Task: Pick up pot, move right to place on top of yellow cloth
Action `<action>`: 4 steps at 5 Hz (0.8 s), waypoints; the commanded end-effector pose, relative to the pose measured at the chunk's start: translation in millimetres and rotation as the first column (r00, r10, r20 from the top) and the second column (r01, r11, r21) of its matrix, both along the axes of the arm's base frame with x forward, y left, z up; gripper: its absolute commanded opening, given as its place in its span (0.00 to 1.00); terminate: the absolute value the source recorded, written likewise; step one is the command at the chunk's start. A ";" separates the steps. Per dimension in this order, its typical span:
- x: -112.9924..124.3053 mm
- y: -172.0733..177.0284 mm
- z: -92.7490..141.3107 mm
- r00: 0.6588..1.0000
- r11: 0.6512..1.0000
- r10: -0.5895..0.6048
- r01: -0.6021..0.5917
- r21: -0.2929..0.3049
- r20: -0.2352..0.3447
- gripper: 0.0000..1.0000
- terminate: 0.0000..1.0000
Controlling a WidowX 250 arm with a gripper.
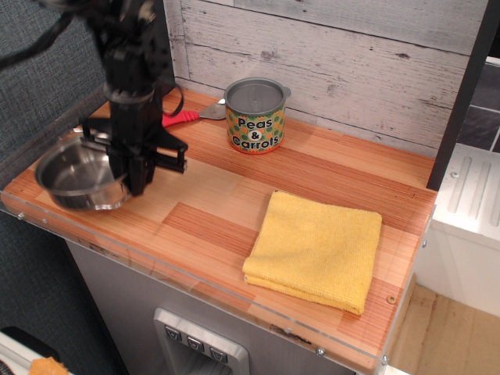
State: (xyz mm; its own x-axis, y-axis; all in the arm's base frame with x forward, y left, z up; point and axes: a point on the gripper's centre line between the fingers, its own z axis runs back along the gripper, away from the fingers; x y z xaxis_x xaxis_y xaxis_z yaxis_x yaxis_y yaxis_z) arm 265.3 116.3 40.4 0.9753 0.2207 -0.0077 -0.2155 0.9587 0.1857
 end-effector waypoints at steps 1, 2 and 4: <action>7.8 -36.5 47.2 0.997 0.996 -0.043 0.038 0.082 0.059 0.00 0.00; 11.1 -74.2 59.0 0.987 0.991 -0.119 0.111 0.075 0.107 0.00 0.00; 12.3 -147.6 55.5 0.958 0.966 -0.258 0.254 0.052 0.122 0.00 0.00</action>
State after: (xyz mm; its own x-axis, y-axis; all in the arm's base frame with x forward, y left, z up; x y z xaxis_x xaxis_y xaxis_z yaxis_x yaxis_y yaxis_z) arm 279.2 -32.7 85.8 0.9951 -0.0418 0.0900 0.0223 0.9778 0.2082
